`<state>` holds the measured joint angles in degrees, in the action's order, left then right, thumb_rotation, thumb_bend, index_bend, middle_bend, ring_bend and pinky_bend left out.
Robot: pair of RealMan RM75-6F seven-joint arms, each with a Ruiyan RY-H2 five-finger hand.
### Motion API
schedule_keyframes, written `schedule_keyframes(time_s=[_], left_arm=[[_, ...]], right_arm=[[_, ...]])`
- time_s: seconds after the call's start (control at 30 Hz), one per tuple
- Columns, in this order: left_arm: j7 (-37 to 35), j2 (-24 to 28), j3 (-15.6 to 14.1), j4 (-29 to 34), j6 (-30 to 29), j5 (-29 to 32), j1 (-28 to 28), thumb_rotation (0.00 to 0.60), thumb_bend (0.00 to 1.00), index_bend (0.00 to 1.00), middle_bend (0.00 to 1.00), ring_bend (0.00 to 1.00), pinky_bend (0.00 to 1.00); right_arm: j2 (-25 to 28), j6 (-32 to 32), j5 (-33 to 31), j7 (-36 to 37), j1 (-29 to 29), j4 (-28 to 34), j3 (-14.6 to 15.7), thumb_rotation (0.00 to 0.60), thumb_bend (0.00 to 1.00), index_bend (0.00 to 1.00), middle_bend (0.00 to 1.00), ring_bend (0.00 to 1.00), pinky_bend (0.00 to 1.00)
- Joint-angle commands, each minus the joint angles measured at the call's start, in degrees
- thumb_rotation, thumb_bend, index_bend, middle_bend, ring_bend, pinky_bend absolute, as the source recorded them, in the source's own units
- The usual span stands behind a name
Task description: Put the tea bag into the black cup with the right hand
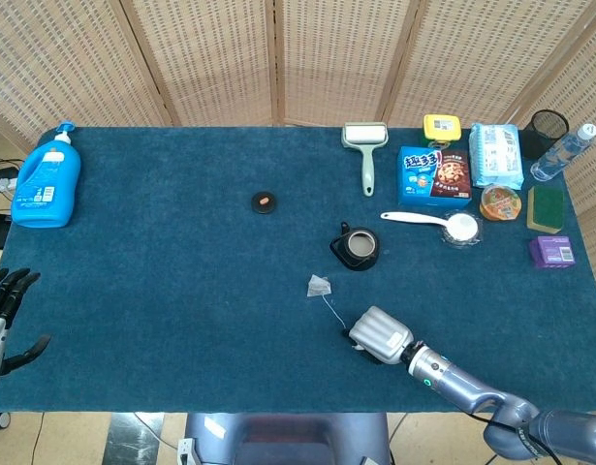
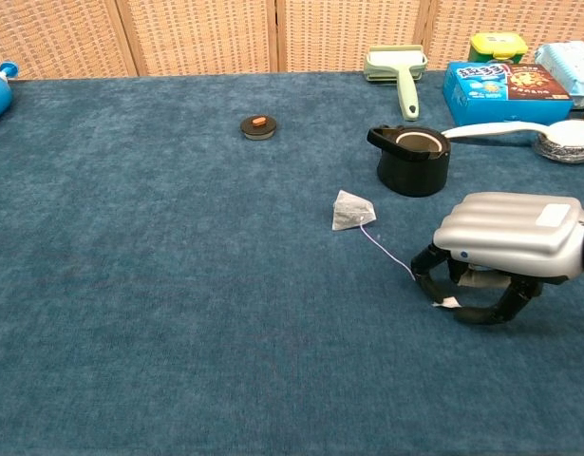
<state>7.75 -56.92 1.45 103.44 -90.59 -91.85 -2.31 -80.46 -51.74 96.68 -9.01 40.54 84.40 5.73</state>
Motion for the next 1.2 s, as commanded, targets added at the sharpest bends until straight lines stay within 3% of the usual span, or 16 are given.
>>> schedule_keyframes(time_s=[0.03, 1.2], left_arm=[[-0.05, -0.01, 0.00, -0.05, -0.03, -0.02, 0.01, 0.600, 0.24, 0.13, 0.12, 0.07, 0.11], [-0.27, -0.10, 0.05, -0.35, -0.29, -0.18, 0.11, 0.600, 0.25, 0.13, 0.12, 0.07, 0.11]], right_arm=[[0.00, 0.03, -0.09, -0.11, 0.00, 0.03, -0.03, 0.600, 0.42, 0.50, 0.94, 1.00, 1.00], [-0.31, 0.46, -1.19, -1.13, -0.07, 0.07, -0.29, 0.600, 0.48, 0.56, 0.94, 1.00, 1.00]])
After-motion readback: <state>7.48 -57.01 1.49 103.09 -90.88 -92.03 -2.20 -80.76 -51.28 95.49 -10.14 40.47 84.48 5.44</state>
